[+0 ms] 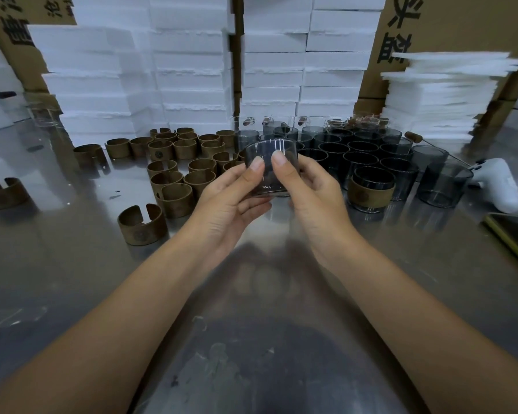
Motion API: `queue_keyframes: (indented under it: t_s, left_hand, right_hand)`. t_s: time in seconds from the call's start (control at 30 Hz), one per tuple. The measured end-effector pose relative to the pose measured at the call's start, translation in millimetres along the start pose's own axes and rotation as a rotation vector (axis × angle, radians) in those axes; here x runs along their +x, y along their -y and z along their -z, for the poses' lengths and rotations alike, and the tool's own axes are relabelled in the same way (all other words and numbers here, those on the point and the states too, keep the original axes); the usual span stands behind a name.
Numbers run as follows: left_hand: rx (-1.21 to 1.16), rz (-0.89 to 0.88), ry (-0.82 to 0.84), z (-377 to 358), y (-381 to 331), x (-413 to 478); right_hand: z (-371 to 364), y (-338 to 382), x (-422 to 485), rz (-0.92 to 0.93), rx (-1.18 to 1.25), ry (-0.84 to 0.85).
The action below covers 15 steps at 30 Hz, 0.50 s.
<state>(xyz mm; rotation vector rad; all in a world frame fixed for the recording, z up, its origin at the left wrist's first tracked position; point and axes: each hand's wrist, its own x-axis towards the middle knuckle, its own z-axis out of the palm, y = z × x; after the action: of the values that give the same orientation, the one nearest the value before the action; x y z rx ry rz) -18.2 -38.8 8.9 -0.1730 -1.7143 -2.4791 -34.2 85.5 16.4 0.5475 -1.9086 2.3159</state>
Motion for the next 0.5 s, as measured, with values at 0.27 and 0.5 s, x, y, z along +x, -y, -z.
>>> queue_keyframes:
  t_s: [0.27, 0.5]
  left_hand:
    - [-0.117, 0.039, 0.053, 2.1, -1.9, 0.1]
    - [-0.168, 0.072, 0.112, 1.3, -1.8, 0.4]
  right_hand:
    - [3.0, 5.3, 2.0, -0.164, 0.101, -0.022]
    - [3.2, 2.8, 3.7, -0.179, 0.132, 0.043]
